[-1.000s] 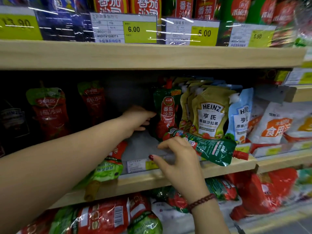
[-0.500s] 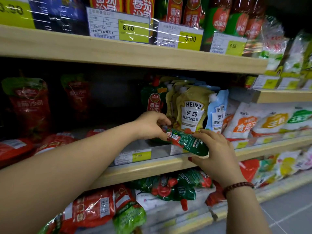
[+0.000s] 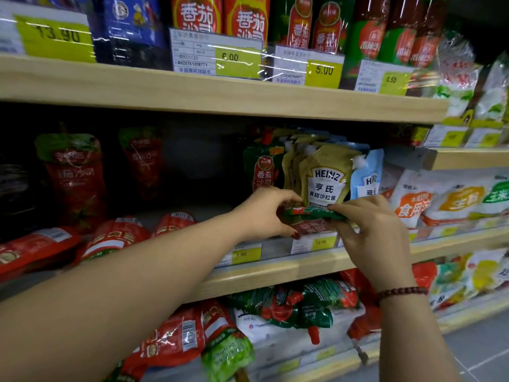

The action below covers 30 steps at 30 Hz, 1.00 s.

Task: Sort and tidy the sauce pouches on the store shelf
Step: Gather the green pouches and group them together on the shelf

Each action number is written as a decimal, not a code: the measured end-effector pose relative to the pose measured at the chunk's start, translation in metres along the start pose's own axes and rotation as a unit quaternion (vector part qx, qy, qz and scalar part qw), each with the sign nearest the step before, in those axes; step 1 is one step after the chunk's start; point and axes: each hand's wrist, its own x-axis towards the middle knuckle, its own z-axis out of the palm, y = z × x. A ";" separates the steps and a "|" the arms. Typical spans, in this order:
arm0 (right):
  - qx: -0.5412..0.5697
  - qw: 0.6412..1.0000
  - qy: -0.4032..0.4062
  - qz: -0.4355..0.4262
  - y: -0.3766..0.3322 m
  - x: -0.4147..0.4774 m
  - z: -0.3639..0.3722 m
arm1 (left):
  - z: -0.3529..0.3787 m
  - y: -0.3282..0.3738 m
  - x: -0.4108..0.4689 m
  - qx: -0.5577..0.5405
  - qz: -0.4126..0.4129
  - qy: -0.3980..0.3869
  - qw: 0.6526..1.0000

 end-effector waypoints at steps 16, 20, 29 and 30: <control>0.384 0.880 0.043 0.277 -0.018 0.009 0.013 | -0.014 -0.015 0.004 -0.138 -0.047 0.096 0.985; 0.513 0.814 -0.076 0.260 -0.024 0.004 0.041 | -0.023 -0.019 0.000 -0.250 -0.075 0.055 0.964; 0.440 0.865 -0.076 0.230 -0.034 -0.002 0.080 | -0.032 -0.028 -0.015 -0.329 -0.139 0.036 0.933; 0.441 0.864 -0.068 0.233 -0.035 -0.002 0.083 | -0.032 -0.028 -0.015 -0.331 -0.144 0.044 0.932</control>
